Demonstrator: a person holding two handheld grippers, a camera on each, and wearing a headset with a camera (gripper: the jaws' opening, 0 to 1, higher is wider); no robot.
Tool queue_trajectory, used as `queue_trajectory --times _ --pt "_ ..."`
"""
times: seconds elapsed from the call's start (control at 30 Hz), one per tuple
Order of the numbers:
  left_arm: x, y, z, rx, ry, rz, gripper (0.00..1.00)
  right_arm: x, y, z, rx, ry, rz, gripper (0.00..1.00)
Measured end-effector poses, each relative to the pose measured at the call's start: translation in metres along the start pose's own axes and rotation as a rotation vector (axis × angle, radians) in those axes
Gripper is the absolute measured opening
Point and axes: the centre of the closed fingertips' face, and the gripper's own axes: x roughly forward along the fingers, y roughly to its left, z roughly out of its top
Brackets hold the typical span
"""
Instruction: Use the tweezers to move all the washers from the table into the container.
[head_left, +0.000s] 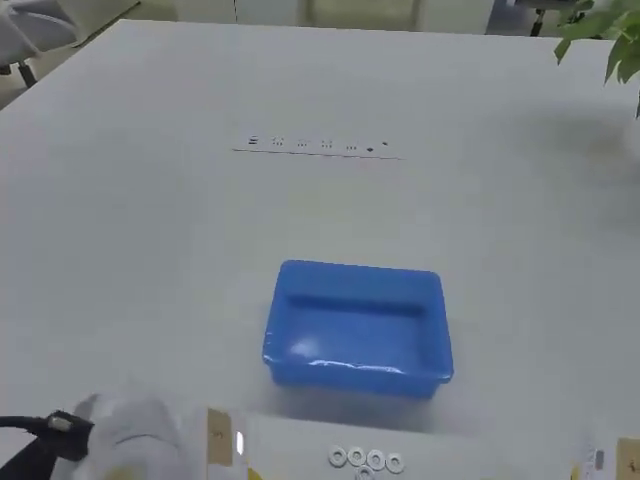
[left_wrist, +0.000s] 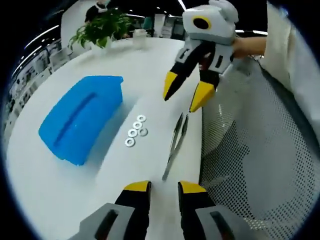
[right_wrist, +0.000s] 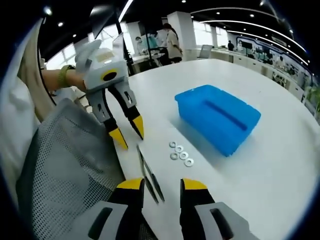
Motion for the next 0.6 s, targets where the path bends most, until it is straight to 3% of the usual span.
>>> queue_trajectory --times 0.03,0.13,0.17,0.37,0.6 --pt "-0.001 -0.002 -0.008 -0.008 0.052 -0.006 0.15 0.000 0.001 0.000 -0.005 0.006 0.006 0.25" --pt "-0.001 0.000 -0.010 0.034 0.080 -0.013 0.12 0.002 0.001 -0.002 -0.045 0.034 0.012 0.25" --pt "0.000 0.002 -0.009 0.078 0.090 -0.012 0.09 0.003 0.001 -0.003 -0.061 0.042 0.013 0.25" --pt "0.002 0.011 -0.008 0.153 0.113 0.010 0.00 0.009 0.004 -0.009 -0.077 0.055 0.028 0.26" --pt "0.005 0.006 -0.002 0.128 0.114 -0.037 0.00 0.017 0.007 -0.014 -0.101 0.079 0.056 0.29"
